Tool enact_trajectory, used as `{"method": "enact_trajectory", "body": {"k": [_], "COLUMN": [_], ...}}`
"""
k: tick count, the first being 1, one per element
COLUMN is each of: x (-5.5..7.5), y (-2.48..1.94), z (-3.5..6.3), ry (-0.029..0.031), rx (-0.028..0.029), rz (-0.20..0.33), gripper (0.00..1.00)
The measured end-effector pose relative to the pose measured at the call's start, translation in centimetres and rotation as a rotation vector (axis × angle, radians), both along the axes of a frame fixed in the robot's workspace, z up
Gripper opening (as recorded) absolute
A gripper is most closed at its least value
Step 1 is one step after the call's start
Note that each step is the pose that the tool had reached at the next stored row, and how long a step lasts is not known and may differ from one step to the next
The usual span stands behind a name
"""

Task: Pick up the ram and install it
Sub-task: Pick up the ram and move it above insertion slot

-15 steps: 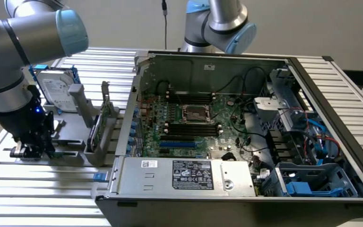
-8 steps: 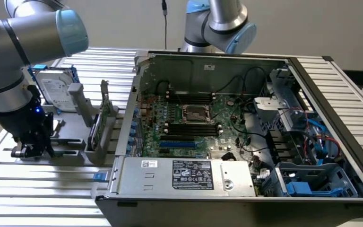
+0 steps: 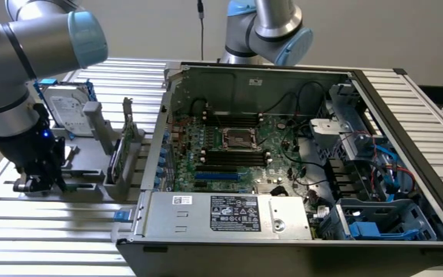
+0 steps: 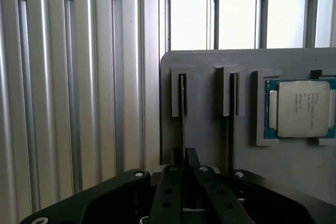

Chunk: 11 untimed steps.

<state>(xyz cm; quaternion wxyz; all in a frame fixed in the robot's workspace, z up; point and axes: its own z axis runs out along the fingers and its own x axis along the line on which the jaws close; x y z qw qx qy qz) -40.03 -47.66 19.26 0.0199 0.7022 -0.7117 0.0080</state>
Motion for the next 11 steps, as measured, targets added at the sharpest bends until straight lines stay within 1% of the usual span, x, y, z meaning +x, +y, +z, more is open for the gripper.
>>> {"method": "enact_trajectory", "body": {"k": [7, 11], "x": [0.0, 0.0], "y": [0.00, 0.00], "z": [0.62, 1.24], "ry": [0.0002, 0.0001], "rx": [-0.0001, -0.0001], "rz": [-0.017, -0.029], "gripper": [0.14, 0.14]}}
